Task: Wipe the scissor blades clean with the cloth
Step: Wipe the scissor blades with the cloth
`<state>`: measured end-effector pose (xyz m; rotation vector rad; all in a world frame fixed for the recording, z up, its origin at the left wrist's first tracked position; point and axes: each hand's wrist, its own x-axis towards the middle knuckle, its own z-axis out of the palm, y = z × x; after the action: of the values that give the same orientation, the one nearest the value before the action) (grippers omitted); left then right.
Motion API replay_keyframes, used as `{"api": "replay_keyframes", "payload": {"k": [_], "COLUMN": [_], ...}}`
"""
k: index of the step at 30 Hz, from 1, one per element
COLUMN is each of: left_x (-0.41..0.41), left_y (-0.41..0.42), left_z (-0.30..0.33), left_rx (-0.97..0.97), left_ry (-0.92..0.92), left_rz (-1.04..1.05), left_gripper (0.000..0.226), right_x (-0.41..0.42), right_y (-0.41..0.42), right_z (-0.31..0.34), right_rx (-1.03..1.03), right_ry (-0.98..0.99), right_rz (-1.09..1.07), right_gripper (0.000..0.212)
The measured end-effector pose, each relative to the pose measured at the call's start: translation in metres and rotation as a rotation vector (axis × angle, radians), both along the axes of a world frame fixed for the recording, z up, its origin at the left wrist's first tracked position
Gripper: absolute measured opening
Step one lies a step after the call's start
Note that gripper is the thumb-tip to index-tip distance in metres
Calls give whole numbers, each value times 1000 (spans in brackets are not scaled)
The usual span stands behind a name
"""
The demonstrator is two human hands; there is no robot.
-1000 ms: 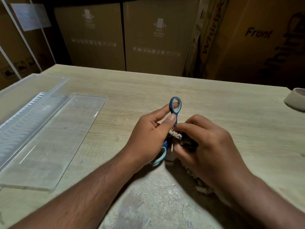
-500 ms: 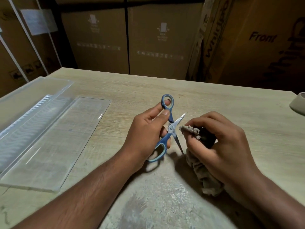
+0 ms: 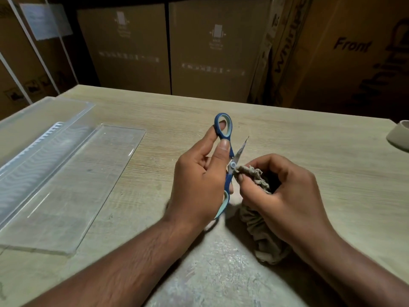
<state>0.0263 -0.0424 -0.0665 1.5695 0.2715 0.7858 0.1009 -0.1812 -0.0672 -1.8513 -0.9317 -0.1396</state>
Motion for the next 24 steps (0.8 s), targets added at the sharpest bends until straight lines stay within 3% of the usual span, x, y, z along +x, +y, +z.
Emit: {"api": "replay_keyframes", "payload": {"k": [6, 12, 16, 20, 24], "left_x": [2, 1, 3, 5, 6], "left_y": [-3, -2, -3, 2, -1], "left_z": [-4, -6, -2, -5, -7], "left_rx": [10, 28, -11, -23, 48], "left_ry": [17, -32, -26, 6, 23], "left_rz": [6, 15, 23, 52, 57], "left_gripper": [41, 39, 40, 39, 41], "right_x": [-4, 3, -1, 0, 4], "right_y": [0, 0, -2, -3, -3], "right_z": [3, 0, 5, 7, 0], "right_rx": [-57, -20, 87, 6, -113], "right_ry": [-289, -60, -83, -294, -496], "right_rz": [12, -101, -74, -6, -24], "right_gripper": [15, 16, 20, 14, 27]}}
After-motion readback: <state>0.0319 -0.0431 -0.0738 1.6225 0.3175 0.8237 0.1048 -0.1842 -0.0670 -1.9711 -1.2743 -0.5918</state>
